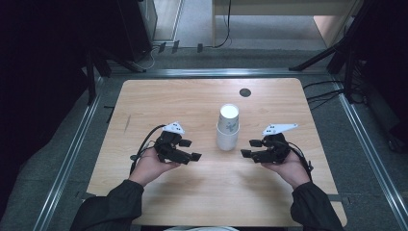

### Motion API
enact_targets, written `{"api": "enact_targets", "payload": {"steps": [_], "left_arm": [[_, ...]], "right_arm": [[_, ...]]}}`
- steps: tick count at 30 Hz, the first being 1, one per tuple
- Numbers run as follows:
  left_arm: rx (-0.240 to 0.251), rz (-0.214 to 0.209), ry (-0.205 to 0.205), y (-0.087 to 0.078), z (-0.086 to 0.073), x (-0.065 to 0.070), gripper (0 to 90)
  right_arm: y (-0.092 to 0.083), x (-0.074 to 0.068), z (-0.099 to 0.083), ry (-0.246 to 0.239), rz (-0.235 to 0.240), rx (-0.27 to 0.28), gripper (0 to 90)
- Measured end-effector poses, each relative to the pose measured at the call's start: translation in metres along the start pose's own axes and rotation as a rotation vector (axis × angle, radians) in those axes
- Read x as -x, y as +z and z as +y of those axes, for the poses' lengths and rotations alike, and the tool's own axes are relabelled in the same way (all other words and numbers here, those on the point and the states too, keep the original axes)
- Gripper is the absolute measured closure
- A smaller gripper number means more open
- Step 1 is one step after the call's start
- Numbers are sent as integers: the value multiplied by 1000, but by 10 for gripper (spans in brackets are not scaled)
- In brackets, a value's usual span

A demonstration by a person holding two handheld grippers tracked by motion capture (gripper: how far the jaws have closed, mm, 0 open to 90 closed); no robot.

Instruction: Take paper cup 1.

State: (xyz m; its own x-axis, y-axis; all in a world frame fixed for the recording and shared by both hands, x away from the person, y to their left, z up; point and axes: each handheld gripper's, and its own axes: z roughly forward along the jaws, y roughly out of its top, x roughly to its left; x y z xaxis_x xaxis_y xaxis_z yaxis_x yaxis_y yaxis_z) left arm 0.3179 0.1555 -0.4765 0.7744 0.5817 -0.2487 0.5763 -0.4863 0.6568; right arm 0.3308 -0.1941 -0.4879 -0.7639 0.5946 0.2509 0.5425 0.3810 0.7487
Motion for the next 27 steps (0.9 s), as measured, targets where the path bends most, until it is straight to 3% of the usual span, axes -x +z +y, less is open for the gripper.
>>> {"api": "enact_targets", "payload": {"steps": [4,6,10,13,17,21,27], "left_arm": [[-8,5,20,0,0,0,280],[4,10,35,-1,0,1,275],[12,23,57,0,0,2,275],[10,15,56,1,1,1,275],[9,15,57,2,2,1,275],[10,8,48,2,1,1,275],[11,2,51,-2,-2,1,275]], "right_arm": [[-4,4,-1,2,-10,9,435],[-5,4,-2,-16,-44,-6,442],[-6,6,-3,-4,-18,-36,444],[-6,7,-3,-8,10,-29,503],[-6,8,-3,-15,31,-23,511],[-5,6,-4,-40,35,-31,523],[-3,-2,-4,-123,41,-39,527]]}}
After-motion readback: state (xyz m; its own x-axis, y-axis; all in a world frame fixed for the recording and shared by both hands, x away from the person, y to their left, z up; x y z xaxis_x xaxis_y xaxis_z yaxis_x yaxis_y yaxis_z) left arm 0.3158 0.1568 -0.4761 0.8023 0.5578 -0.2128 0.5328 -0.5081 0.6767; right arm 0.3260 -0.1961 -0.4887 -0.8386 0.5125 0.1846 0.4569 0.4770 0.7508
